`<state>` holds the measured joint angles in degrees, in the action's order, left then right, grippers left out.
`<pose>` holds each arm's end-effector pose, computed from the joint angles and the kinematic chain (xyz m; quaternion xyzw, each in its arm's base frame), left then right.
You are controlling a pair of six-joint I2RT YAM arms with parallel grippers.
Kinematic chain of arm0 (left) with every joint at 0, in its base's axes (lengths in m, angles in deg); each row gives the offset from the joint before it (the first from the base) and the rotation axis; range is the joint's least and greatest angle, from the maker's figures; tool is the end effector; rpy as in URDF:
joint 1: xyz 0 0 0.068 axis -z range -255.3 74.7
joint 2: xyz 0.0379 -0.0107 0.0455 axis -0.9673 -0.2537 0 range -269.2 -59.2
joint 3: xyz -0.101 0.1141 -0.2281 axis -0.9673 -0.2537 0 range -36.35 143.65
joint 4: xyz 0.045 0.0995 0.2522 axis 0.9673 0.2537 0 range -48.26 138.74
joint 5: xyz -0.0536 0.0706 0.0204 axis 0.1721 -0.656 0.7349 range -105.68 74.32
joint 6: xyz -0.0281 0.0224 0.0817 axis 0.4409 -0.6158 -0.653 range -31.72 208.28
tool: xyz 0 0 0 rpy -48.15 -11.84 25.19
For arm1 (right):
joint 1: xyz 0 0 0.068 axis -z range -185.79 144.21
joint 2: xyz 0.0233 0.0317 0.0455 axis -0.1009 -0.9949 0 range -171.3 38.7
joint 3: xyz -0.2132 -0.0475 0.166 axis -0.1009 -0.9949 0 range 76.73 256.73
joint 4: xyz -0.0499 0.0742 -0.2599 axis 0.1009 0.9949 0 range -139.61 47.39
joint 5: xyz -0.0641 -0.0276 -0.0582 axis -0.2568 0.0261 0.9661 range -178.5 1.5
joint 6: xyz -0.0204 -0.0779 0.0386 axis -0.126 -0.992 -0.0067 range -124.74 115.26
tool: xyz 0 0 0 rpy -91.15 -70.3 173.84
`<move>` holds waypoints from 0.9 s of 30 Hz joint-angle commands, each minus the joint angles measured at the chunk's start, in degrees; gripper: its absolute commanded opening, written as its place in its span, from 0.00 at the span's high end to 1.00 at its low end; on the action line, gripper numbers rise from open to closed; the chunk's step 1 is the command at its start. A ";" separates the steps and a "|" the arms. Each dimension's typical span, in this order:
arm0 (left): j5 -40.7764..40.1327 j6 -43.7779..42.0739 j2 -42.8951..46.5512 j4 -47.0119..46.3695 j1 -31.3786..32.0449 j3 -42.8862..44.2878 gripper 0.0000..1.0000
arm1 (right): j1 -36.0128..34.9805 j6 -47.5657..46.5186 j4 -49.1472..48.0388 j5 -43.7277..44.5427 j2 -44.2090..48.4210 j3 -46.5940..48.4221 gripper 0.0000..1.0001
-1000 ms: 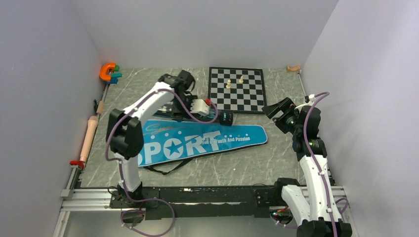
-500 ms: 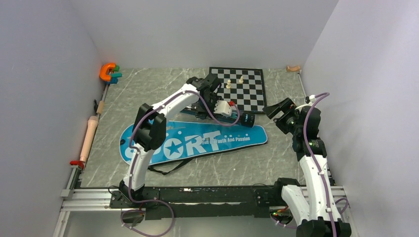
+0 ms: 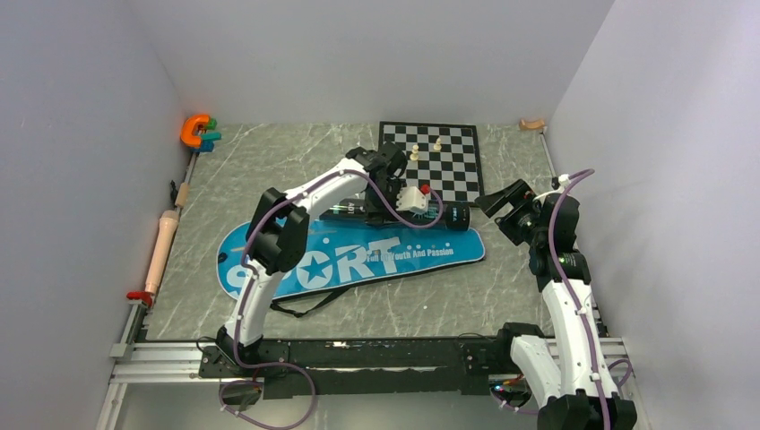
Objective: Pack up the badminton gear
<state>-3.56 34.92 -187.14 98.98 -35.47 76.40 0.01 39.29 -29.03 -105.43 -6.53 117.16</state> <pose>0.3694 -0.3299 0.1683 0.7251 0.6635 -0.0857 0.1632 0.2330 -0.0004 0.2758 0.2809 0.7913 0.2907 0.4588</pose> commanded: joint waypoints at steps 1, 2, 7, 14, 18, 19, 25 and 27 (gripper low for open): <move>1.85 1.97 1.77 -2.48 0.56 -1.09 0.44 | 0.21 -0.26 -1.22 0.50 1.06 0.18 0.10; 1.58 2.13 2.14 -3.14 0.58 -2.18 0.41 | 0.20 -0.26 -1.24 0.49 1.03 0.18 0.10; 0.60 3.38 3.61 -5.00 0.55 -5.10 0.01 | 0.17 -0.35 -1.36 0.32 0.92 0.50 0.08; -0.02 5.44 4.24 -6.16 0.58 -5.06 0.01 | 0.18 -0.30 -0.48 0.52 1.68 0.71 0.07; 0.09 5.03 6.84 -4.72 0.56 -3.35 0.01 | 0.19 -0.65 0.17 0.99 2.07 1.09 0.05; -0.16 4.66 7.94 -4.04 0.59 -2.92 0.00 | 0.18 -0.76 0.32 1.13 2.08 1.26 0.05; -2.00 2.86 16.58 -0.30 -1.01 -2.31 0.00 | 0.20 -1.12 0.50 1.90 0.61 2.53 0.00; -2.48 4.28 18.72 2.76 -2.94 0.18 0.01 | 0.16 -1.31 0.67 2.34 -0.34 3.32 0.00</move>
<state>-5.11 38.48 -176.41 96.68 -35.80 71.28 0.01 38.94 -28.86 -104.82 -5.75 117.27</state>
